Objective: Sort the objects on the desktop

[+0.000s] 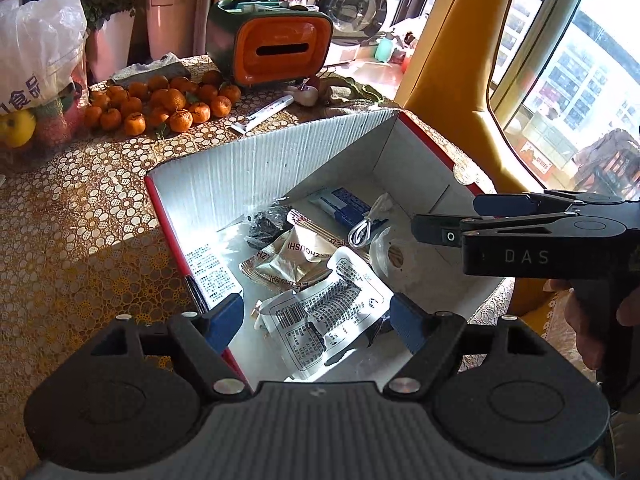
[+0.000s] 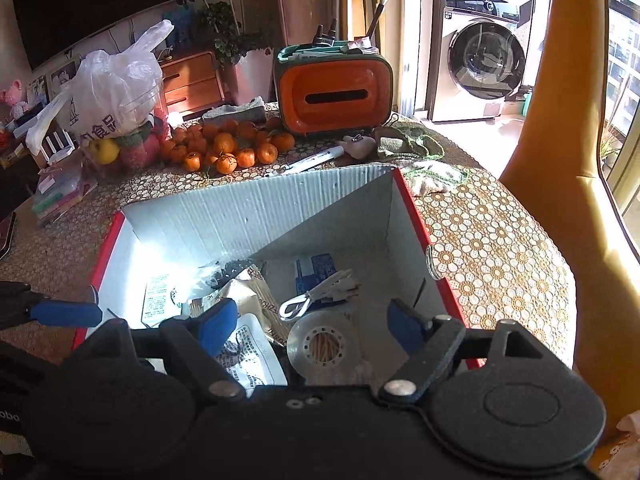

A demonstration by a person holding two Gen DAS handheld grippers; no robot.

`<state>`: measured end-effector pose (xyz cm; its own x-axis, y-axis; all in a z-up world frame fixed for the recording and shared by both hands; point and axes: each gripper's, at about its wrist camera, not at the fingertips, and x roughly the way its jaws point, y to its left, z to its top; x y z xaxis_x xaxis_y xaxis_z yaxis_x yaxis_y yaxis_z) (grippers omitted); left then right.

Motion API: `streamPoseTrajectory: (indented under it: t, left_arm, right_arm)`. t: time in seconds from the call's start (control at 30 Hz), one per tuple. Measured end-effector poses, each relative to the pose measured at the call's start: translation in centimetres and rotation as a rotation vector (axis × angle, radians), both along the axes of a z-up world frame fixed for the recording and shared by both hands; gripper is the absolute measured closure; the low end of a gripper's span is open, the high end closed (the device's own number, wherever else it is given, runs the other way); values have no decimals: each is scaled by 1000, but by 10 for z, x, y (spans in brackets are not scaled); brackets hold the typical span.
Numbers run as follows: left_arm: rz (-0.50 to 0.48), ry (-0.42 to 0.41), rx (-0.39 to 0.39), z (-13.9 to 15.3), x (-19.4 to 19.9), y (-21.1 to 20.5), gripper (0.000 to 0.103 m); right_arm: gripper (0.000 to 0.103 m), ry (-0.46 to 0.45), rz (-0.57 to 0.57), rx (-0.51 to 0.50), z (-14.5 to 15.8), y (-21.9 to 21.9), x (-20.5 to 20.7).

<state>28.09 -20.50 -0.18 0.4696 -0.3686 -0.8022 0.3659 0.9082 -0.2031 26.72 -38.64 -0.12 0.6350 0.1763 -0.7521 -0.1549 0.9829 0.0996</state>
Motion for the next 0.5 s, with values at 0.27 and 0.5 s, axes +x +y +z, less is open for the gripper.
streamPoseTrajectory:
  t: [0.27, 0.5]
  left_arm:
    - [-21, -18, 12, 7, -17, -4, 23]
    - [3, -28, 7, 11, -34, 0, 18]
  right_arm:
    - [20, -20, 32, 16, 12, -3, -24]
    - [18, -50, 41, 52, 21, -10, -47]
